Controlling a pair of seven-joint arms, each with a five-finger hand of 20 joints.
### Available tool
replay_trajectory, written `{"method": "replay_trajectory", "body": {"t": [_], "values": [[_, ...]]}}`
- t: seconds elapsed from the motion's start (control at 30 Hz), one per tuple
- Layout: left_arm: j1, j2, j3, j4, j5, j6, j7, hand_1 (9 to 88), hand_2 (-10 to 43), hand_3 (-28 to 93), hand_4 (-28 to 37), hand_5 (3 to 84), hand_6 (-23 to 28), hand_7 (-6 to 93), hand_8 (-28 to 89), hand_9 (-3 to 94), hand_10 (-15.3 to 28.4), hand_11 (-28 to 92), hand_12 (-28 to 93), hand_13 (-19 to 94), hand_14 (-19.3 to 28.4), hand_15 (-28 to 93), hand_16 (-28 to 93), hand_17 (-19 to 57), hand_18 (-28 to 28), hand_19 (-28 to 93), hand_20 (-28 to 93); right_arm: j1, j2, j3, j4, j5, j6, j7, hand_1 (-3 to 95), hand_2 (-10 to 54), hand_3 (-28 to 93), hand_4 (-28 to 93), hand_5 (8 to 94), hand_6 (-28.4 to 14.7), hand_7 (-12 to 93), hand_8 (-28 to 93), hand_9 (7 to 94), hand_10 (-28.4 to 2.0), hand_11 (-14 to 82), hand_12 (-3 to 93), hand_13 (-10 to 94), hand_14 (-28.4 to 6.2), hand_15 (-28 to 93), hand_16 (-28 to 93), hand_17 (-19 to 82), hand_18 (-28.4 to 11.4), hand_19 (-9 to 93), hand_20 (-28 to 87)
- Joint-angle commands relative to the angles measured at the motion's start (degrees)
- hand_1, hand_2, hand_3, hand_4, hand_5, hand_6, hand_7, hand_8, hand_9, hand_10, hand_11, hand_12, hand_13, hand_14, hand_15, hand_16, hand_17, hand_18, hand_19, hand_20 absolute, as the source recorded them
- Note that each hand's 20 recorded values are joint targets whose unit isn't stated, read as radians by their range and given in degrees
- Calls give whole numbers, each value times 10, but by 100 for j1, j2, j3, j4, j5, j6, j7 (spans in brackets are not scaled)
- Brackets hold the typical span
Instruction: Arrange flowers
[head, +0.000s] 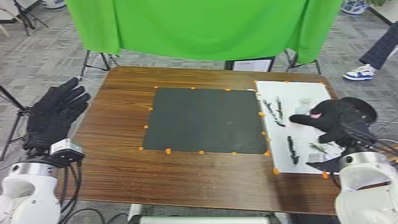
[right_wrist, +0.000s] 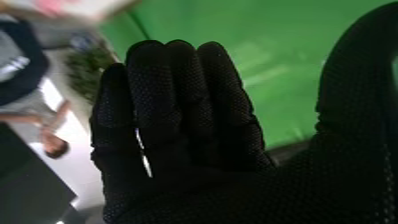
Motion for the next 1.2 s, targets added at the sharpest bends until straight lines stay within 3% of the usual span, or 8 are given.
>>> {"method": "replay_trajectory", "body": {"t": [0.03,0.13,0.27,0.37,0.53,0.8,1.0,1.2], "values": [[136,7,-71,-43,-49,101,6,245,121,683,-283,412,101,106,-60,355,171,211,143,226,169,334,-47,-61,152,336,96,236,104,-492,-41,-858,-1423,449,309,-95,530,-283,557,-76,290,-91,597,-196,362,298,547,-181,623,280,311,-243,787,399],[140,11,-63,-55,-69,139,53,244,122,685,-283,415,102,109,-62,361,172,226,147,229,169,345,-50,-60,152,339,95,624,140,-912,81,-969,-1834,672,340,-95,474,-283,571,-81,271,-77,601,-198,374,320,552,-184,631,305,316,-249,797,420],[152,22,-62,-75,-74,181,94,243,121,687,-283,417,102,111,-63,361,172,229,145,230,169,351,-54,-61,152,341,94,849,180,-1228,177,-1174,-2292,958,338,-95,487,-282,585,-86,264,-69,607,-202,394,337,558,-189,647,315,326,-249,808,425],[176,7,-76,-80,-95,196,85,244,121,687,-283,417,102,112,-63,361,172,230,143,230,169,353,-57,-61,152,341,93,1034,206,-1477,353,-1240,-2510,1114,337,-95,533,-282,610,-84,254,-66,629,-200,404,339,581,-185,656,320,340,-252,822,421],[175,24,-67,-92,-130,267,132,245,120,689,-283,419,103,113,-64,359,172,229,142,229,169,353,-59,-61,152,343,92,1228,248,-1771,483,-1355,-2609,1636,360,-95,511,-283,654,-80,234,-60,674,-195,394,343,614,-183,656,329,364,-261,847,412],[223,-51,-105,-115,-131,266,97,244,120,693,-283,420,103,117,-65,357,171,230,141,229,169,355,-59,-61,153,343,92,1200,127,-1598,589,-953,-3059,1781,367,-95,527,-282,663,-83,218,-53,682,-199,382,350,621,-185,651,338,367,-265,859,399],[211,-35,-103,-105,-164,280,116,245,119,695,-283,422,103,118,-66,357,171,233,142,229,169,356,-60,-61,153,344,92,1352,67,-1793,718,-870,-3174,1714,382,-95,533,-283,693,-74,231,-54,701,-191,385,346,642,-178,648,338,378,-265,867,390],[140,-44,-41,-76,-146,228,46,244,118,698,-283,422,103,119,-66,358,171,234,140,229,169,359,-60,-61,153,343,91,1682,10,-2125,1007,-728,-3388,1648,386,-95,580,-282,717,-62,242,-55,716,-182,387,351,661,-172,646,346,393,-263,878,384]]}}
